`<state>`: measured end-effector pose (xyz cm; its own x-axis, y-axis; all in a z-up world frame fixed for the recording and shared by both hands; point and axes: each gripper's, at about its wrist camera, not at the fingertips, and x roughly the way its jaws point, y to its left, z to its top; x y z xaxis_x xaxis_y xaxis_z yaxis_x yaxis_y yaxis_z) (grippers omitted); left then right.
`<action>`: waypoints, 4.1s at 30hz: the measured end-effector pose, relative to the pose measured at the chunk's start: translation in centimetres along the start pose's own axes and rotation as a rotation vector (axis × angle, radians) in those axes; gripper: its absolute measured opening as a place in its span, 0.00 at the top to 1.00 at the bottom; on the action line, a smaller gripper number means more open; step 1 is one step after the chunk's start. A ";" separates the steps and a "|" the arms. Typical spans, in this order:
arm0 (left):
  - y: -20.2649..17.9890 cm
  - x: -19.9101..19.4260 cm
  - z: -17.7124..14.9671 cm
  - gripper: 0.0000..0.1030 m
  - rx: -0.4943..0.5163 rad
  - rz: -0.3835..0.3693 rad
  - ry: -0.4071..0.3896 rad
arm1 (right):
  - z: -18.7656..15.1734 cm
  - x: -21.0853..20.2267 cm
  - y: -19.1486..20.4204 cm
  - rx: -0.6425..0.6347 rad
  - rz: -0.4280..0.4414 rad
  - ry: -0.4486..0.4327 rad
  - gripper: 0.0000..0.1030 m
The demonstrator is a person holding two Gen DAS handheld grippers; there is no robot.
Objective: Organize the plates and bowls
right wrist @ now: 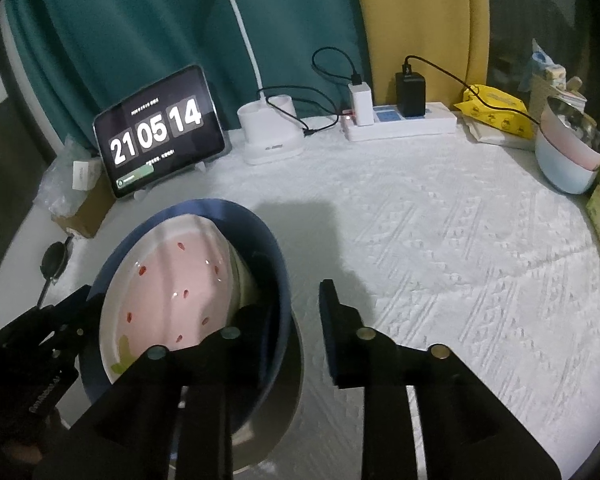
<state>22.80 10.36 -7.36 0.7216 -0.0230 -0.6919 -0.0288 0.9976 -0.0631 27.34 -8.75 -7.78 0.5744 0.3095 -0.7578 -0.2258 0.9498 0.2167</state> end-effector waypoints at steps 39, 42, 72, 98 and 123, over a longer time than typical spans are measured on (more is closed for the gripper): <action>-5.6 -8.2 -1.7 0.11 0.051 -0.042 -0.160 | -3.0 -7.7 -1.7 -0.026 -0.061 -0.122 0.55; -5.9 -8.9 -1.7 0.10 0.047 -0.044 -0.170 | -3.3 -8.6 -1.7 -0.037 -0.076 -0.143 0.55; -7.6 -17.1 -2.6 0.09 0.062 -0.062 -0.325 | -6.1 -18.2 -1.1 -0.092 -0.154 -0.318 0.45; -6.4 -24.0 -2.8 0.09 0.039 -0.022 -0.459 | -8.3 -25.3 0.6 -0.165 -0.200 -0.444 0.44; -5.9 -26.5 -2.3 0.09 0.030 -0.045 -0.511 | -8.7 -28.4 1.6 -0.195 -0.243 -0.495 0.36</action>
<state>2.25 4.93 9.68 0.9678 -0.0381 -0.2489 0.0241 0.9980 -0.0591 3.79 -16.46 8.74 0.9164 0.1131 -0.3841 -0.1550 0.9847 -0.0799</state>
